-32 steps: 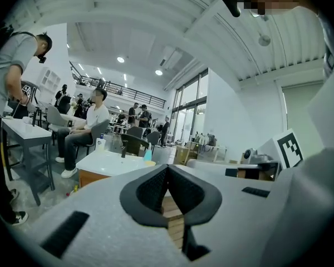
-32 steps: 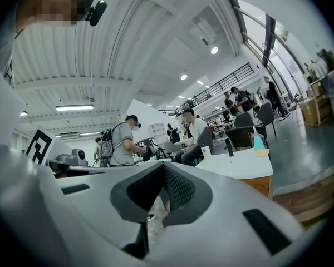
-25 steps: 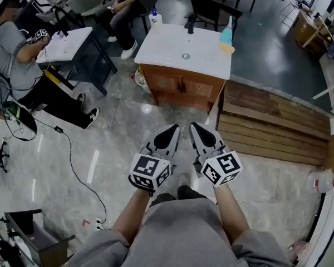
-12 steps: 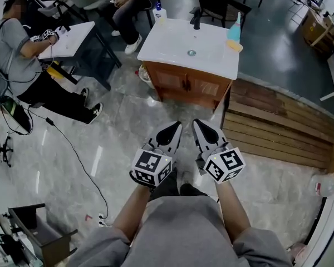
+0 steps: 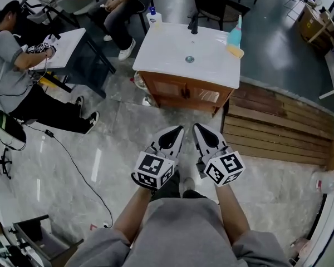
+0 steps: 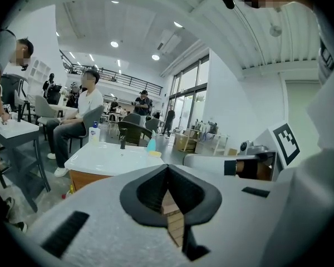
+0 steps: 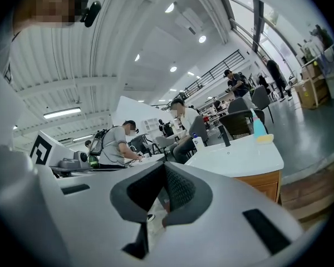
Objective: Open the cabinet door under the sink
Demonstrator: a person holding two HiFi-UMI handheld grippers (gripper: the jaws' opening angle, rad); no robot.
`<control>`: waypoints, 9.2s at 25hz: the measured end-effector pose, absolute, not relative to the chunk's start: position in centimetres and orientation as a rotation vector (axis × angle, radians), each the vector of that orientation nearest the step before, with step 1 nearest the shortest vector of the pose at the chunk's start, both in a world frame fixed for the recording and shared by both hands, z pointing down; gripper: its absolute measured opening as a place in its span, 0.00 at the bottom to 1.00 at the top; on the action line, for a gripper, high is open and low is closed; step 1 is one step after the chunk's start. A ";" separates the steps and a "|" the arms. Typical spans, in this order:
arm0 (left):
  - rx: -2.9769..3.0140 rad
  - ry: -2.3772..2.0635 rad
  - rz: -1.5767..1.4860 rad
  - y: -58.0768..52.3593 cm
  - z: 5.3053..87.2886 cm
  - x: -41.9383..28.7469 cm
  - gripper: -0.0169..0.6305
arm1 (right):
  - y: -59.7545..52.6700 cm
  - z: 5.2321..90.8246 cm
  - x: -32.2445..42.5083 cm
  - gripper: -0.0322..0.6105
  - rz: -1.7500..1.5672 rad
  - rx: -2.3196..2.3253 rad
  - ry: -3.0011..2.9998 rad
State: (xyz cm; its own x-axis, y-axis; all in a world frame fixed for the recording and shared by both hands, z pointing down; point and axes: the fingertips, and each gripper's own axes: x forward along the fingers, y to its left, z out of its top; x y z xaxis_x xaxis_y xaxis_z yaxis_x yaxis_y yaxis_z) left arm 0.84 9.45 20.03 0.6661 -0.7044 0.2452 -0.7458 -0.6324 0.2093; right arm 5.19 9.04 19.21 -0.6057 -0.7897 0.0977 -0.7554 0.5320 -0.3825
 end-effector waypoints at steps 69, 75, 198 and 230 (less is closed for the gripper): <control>2.337 -1.064 0.418 -12.6 46.4 2.0 0.03 | -13.4 45.8 8.0 0.06 -1.054 -1.498 2.623; 2.307 -1.080 0.437 -13.9 50.2 1.9 0.03 | -14.3 49.2 8.4 0.06 -1.078 -1.505 2.624; 2.118 -1.304 0.576 -12.0 71.5 -3.8 0.16 | -7.3 62.4 5.4 0.06 -1.244 -1.485 2.719; 2.206 -1.154 0.624 -9.9 71.5 -6.3 0.16 | -5.9 62.2 3.3 0.06 -1.260 -1.564 2.567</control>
